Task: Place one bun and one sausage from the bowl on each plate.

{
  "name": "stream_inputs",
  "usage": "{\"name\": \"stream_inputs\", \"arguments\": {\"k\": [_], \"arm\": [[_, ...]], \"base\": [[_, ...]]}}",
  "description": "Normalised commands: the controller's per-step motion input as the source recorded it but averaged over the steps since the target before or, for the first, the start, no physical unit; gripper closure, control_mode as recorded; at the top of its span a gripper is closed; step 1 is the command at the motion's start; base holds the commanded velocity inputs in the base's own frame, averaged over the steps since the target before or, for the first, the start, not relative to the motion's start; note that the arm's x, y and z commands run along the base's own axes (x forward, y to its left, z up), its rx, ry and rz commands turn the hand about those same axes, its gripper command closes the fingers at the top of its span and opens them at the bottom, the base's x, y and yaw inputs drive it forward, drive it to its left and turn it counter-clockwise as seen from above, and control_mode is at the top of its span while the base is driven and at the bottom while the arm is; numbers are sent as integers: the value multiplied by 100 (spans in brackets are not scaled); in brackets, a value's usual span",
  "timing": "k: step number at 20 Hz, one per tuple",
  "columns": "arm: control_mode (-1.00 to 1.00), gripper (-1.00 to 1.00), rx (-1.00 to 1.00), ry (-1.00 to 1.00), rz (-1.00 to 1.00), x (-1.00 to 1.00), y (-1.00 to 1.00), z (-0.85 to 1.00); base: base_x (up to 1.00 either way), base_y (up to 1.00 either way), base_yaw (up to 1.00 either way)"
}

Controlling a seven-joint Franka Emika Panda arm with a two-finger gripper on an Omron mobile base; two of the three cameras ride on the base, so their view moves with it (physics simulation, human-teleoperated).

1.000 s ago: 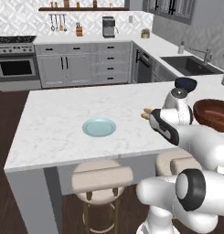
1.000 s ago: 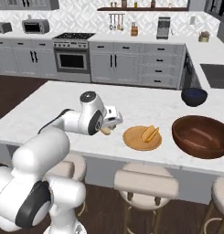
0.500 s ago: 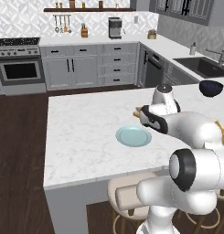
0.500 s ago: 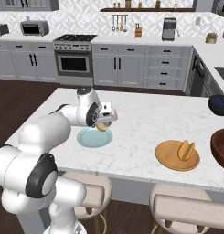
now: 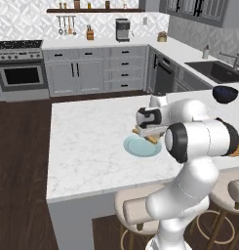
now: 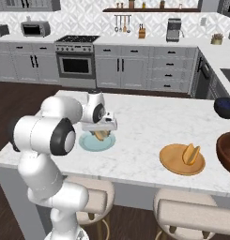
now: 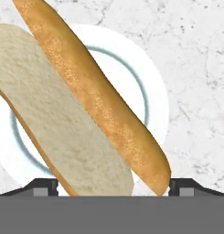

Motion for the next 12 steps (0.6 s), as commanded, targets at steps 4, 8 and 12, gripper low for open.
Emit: {"name": "stream_inputs", "arguments": {"k": [4, 8, 12], "arm": [[-100, -100, 0, 1, -3, 55, 32, -75], [-100, -100, 0, 0, 0, 39, 0, -35], [-100, -100, 0, 0, -3, 25, 0, -3]], "base": [[0, 0, 0], [0, 0, 0], [0, 0, 0]]}}
